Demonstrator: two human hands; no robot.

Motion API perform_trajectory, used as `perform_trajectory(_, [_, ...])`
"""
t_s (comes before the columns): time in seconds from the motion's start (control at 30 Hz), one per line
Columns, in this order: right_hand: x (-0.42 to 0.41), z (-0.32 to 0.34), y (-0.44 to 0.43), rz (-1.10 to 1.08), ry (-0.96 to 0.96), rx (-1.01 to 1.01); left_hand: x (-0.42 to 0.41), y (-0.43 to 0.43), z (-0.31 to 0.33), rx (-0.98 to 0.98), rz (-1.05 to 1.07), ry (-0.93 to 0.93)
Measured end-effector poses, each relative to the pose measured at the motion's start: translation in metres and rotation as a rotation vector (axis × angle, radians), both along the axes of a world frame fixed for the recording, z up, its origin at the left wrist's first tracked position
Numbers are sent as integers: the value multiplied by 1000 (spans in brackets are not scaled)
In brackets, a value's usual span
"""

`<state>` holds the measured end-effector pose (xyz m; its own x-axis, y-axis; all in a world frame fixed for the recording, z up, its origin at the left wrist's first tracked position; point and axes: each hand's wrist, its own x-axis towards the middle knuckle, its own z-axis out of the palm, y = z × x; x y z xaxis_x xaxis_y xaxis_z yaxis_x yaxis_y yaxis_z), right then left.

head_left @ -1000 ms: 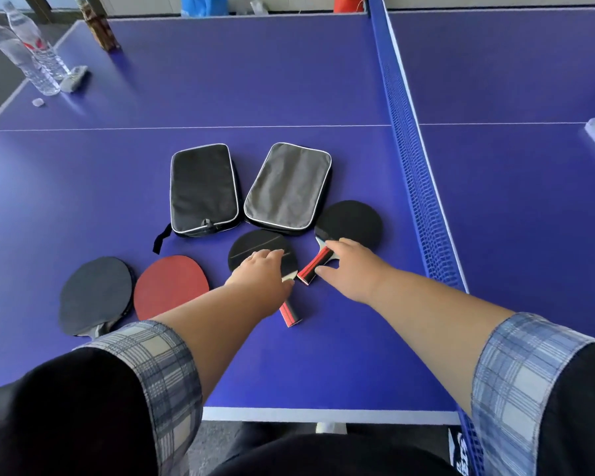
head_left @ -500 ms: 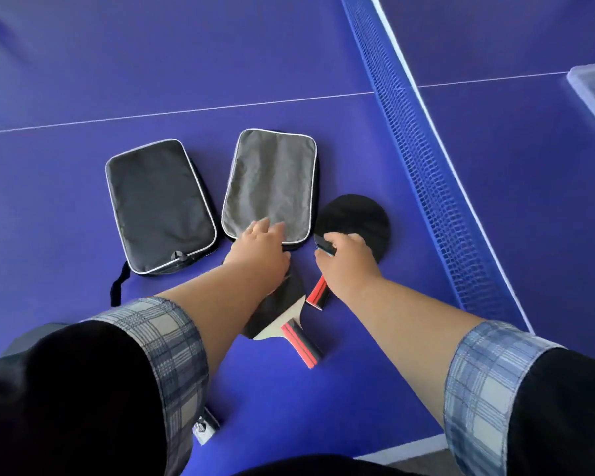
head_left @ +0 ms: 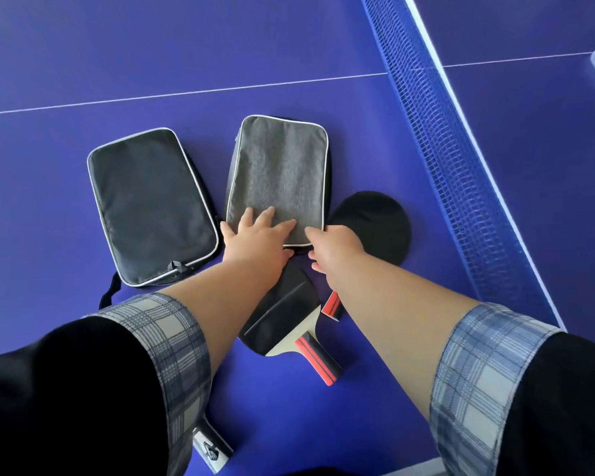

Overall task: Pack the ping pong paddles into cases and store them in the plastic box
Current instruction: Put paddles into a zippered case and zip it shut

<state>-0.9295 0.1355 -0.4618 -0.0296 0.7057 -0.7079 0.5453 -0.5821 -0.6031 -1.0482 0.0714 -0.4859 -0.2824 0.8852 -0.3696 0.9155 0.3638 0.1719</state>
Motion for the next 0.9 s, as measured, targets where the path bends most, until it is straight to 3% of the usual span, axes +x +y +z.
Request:
perform_trajectory(0.23, [-8, 10, 7, -63, 182, -139, 0, 0, 10, 144, 86, -48])
perform_trajectory(0.53, [0, 56, 2, 32, 486, -20, 3, -6, 46, 277, 303, -89])
perform_trajectory(0.9, [18, 135, -35, 457, 534, 340, 30, -60, 113, 611, 506, -222])
